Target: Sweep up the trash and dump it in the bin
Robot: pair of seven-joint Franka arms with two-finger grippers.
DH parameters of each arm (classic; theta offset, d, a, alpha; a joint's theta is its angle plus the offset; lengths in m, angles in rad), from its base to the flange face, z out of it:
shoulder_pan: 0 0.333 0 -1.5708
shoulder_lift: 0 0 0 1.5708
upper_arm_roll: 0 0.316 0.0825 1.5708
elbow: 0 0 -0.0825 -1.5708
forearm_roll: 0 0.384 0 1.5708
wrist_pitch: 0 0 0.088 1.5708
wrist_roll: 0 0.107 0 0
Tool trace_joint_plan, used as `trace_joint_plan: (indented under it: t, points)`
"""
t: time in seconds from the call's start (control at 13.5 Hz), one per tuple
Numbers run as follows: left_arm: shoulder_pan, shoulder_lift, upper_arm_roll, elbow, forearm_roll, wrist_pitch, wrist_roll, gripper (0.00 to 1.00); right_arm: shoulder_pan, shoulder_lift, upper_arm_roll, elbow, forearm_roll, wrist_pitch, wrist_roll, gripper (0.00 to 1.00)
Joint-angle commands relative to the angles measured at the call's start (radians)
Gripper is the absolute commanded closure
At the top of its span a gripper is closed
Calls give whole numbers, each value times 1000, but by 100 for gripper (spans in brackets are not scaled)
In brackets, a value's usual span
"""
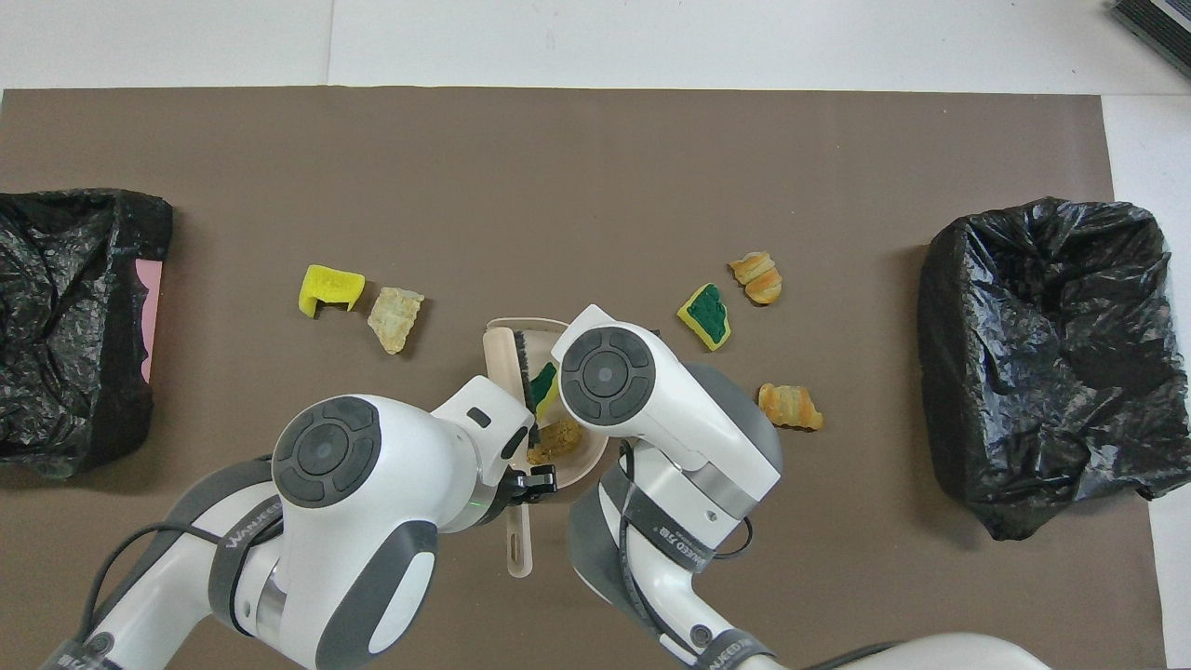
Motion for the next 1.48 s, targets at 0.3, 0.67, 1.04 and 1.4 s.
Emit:
trace_joint_plan:
  t: [0.3, 0.67, 1.04, 1.4]
  points:
    - [127, 6, 23, 36, 63, -120, 202, 100, 0, 17, 6, 6, -25, 25, 29, 100]
    - [377, 67, 23, 122, 273, -206, 488, 100, 0, 16, 6, 6, -25, 13, 65, 100]
    - [578, 254, 21, 303, 465, -197, 739, 100, 2, 13, 6, 6, -26, 7, 68, 100]
    - [600, 345, 20, 322, 549, -136, 815, 100, 2, 10, 6, -2, -26, 7, 104, 100]
